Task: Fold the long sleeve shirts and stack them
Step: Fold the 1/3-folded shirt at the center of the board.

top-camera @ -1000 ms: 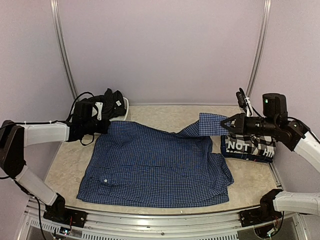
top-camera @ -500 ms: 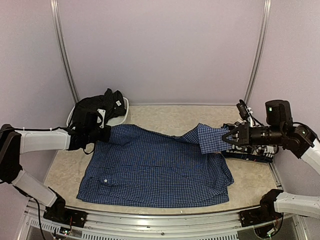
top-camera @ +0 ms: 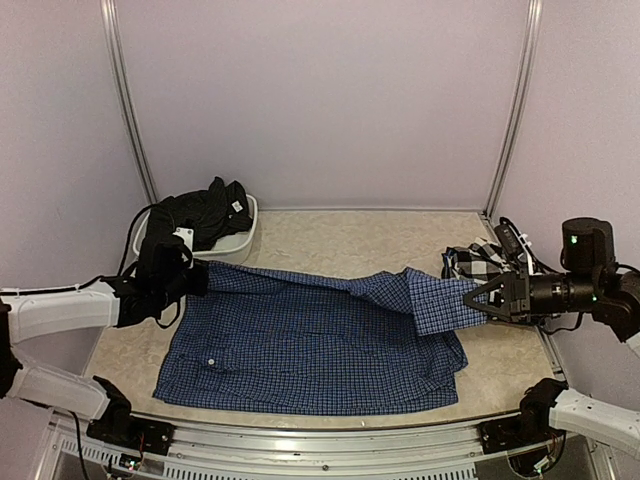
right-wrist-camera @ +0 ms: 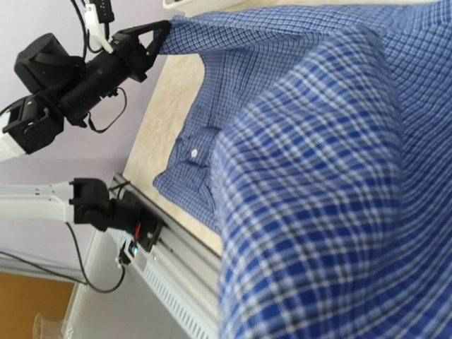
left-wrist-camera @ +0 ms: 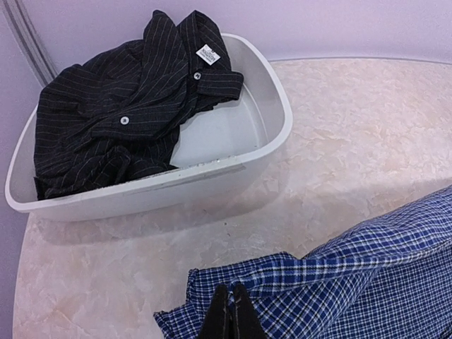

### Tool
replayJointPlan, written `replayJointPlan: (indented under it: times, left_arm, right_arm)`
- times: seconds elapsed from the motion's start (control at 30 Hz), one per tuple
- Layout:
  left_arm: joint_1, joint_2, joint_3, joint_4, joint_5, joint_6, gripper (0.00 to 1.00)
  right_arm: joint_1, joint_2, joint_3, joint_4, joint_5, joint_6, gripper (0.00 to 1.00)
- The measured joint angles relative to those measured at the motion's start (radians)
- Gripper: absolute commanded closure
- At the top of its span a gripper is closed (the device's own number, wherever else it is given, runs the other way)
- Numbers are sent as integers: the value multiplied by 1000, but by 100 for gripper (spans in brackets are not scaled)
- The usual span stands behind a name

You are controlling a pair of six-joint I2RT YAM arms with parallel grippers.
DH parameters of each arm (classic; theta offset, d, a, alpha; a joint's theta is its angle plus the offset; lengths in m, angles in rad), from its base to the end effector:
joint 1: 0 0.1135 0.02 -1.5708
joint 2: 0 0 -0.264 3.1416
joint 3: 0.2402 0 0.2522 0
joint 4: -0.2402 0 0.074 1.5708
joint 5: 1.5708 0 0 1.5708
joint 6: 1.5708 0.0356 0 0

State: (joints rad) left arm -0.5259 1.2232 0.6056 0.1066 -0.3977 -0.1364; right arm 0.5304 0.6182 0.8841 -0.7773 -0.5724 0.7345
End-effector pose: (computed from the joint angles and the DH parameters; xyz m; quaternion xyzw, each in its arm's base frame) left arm 0.2298 -0.1174 0.2165 0.0657 0.8492 0.0001 0.5240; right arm 0.0904 0.0754 0.3379 -0.0576 0.8381 0.4830 0.2470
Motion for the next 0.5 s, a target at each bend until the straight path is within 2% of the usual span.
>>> replayJointPlan:
  times: [0.3, 0.5]
  left_arm:
    - [-51, -195, -183, 29, -90, -16, 95]
    - [-73, -212, -197, 34, -136, -21, 87]
  right_arm:
    - [3, -25, 42, -130, -18, -19, 100]
    - [3, -41, 78, -185, -24, -46, 100]
